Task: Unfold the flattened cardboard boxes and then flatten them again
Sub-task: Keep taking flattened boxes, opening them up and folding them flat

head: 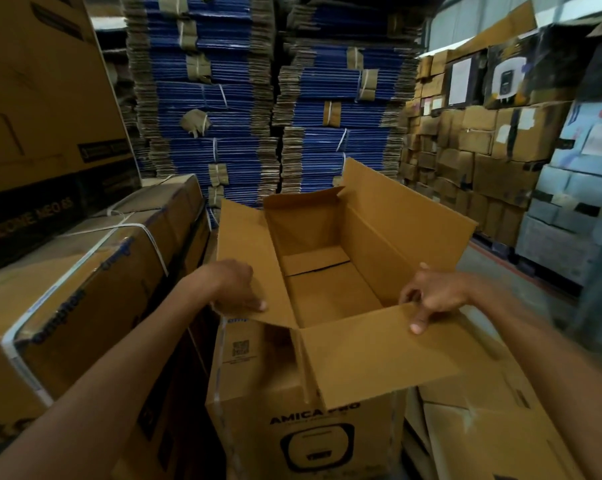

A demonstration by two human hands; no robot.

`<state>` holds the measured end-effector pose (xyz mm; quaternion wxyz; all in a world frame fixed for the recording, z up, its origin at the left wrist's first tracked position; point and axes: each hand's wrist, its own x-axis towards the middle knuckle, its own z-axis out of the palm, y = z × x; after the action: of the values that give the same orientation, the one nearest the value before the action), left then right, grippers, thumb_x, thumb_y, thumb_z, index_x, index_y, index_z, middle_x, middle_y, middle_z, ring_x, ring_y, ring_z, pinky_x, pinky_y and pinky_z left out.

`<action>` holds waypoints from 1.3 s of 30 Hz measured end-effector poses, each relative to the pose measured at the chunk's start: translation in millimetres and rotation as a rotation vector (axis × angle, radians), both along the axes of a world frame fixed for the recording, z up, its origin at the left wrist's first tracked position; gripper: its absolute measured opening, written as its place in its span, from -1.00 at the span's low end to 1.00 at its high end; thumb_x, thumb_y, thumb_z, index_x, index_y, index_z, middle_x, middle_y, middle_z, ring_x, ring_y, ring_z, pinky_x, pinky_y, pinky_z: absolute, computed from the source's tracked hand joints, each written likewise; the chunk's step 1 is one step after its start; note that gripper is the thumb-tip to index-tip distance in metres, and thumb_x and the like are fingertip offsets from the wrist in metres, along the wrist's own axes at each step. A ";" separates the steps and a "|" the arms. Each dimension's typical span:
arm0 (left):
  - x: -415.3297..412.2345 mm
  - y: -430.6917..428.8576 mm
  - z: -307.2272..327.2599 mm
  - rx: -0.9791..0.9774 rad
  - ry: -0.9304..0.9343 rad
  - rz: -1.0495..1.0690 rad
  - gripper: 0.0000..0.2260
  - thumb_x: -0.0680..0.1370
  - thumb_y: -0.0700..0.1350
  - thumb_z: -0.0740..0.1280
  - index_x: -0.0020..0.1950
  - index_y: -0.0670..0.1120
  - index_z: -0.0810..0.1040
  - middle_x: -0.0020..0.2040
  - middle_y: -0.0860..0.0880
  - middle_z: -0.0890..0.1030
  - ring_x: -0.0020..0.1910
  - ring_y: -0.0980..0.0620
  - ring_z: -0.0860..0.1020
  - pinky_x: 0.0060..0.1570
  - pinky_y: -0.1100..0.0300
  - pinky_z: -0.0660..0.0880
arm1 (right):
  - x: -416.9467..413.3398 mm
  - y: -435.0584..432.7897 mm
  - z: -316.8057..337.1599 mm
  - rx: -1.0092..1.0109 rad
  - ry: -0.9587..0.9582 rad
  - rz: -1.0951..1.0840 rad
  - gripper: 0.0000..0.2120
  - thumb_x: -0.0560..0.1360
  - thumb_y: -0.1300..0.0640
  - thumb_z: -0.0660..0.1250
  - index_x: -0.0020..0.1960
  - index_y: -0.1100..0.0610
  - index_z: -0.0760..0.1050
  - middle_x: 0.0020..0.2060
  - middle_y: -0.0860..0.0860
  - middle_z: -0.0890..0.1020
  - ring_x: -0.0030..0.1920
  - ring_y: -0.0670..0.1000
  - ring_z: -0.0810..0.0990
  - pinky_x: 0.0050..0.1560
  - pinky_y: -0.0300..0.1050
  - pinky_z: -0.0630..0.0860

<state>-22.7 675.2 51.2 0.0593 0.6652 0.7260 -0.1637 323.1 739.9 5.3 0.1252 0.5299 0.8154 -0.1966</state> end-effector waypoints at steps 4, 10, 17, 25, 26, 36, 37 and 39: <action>16.7 -22.1 -9.2 0.409 -0.536 -0.007 -0.60 0.60 0.19 0.34 0.02 -0.14 0.71 -0.16 -0.09 0.68 -0.23 -0.01 0.62 -0.23 0.09 0.58 | 1.4 0.1 29.6 0.114 -0.233 -0.098 -0.53 0.42 0.02 0.52 0.30 0.04 0.58 0.19 -0.01 0.61 0.18 0.06 0.54 0.29 0.06 0.48; 83.3 -44.2 -28.9 0.603 -0.871 -0.072 -0.70 0.72 -0.04 0.18 -0.04 -0.12 0.64 -0.17 -0.05 0.67 -0.24 0.05 0.64 -0.38 0.36 0.49 | -85.2 -49.5 35.3 0.009 0.230 0.284 -0.09 0.44 -0.29 0.44 0.62 0.01 0.12 0.33 -0.01 0.57 0.22 -0.03 0.59 0.21 -0.01 0.57; 55.1 -25.3 -37.4 0.622 -0.948 -0.378 -0.56 0.71 0.23 -0.01 0.30 0.04 0.53 0.36 0.06 0.43 0.18 0.13 0.54 0.14 0.12 0.56 | -76.5 -62.0 14.2 0.254 0.301 0.245 -0.79 0.66 -0.12 0.21 0.04 -0.02 0.51 -0.23 -0.01 0.62 -0.25 0.05 0.64 -0.24 -0.01 0.61; -5.6 35.2 -18.9 0.705 0.117 -0.304 -0.51 0.59 0.29 0.20 0.41 0.04 0.37 0.49 -0.01 0.40 0.50 -0.15 0.21 0.40 -0.24 0.19 | -31.6 -52.3 33.6 0.411 0.008 0.141 -0.72 0.64 -0.02 0.29 -0.16 0.13 0.49 -0.29 -0.02 0.48 -0.29 -0.11 0.43 -0.31 -0.15 0.44; -4.8 37.6 -20.2 0.695 0.143 -0.307 -0.57 0.63 0.23 0.18 0.40 0.02 0.35 0.44 -0.01 0.48 0.50 -0.13 0.26 0.42 -0.22 0.15 | -24.4 -48.4 37.4 0.427 0.019 0.095 -0.79 0.61 0.02 0.34 -0.16 0.11 0.52 -0.27 -0.04 0.51 -0.30 -0.10 0.49 -0.27 -0.11 0.51; 91.6 28.9 -40.7 0.951 -0.011 -0.738 -0.72 0.64 0.07 0.27 0.20 -0.10 0.57 -0.03 -0.10 0.72 0.00 -0.13 0.65 0.10 -0.08 0.45 | -43.9 -50.0 55.2 0.683 0.124 0.013 -0.65 0.58 0.13 0.36 0.35 -0.03 0.48 -0.09 -0.11 0.57 -0.17 -0.13 0.57 -0.14 -0.19 0.59; 100.9 24.9 -40.4 0.961 -0.049 -0.769 -0.72 0.65 0.10 0.28 0.14 -0.09 0.58 -0.10 -0.08 0.70 -0.09 -0.10 0.65 0.00 -0.04 0.49 | -49.4 -49.0 50.4 0.700 0.079 0.026 -0.67 0.59 0.13 0.36 0.34 -0.04 0.47 -0.14 -0.10 0.53 -0.20 -0.11 0.56 -0.15 -0.16 0.59; 111.3 16.0 -35.7 0.896 -0.105 -0.744 -0.66 0.66 0.21 0.20 0.01 -0.04 0.56 -0.24 0.02 0.61 -0.28 0.01 0.58 -0.18 0.06 0.52 | -53.3 -48.3 40.8 0.729 0.002 0.034 -0.87 0.61 0.14 0.33 0.12 -0.04 0.50 -0.22 -0.08 0.49 -0.20 -0.03 0.54 -0.10 -0.08 0.58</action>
<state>88.6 691.2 15.5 -0.2534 0.8428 0.4382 0.1828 269.8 691.6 46.1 -0.0694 0.5259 0.8407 0.1088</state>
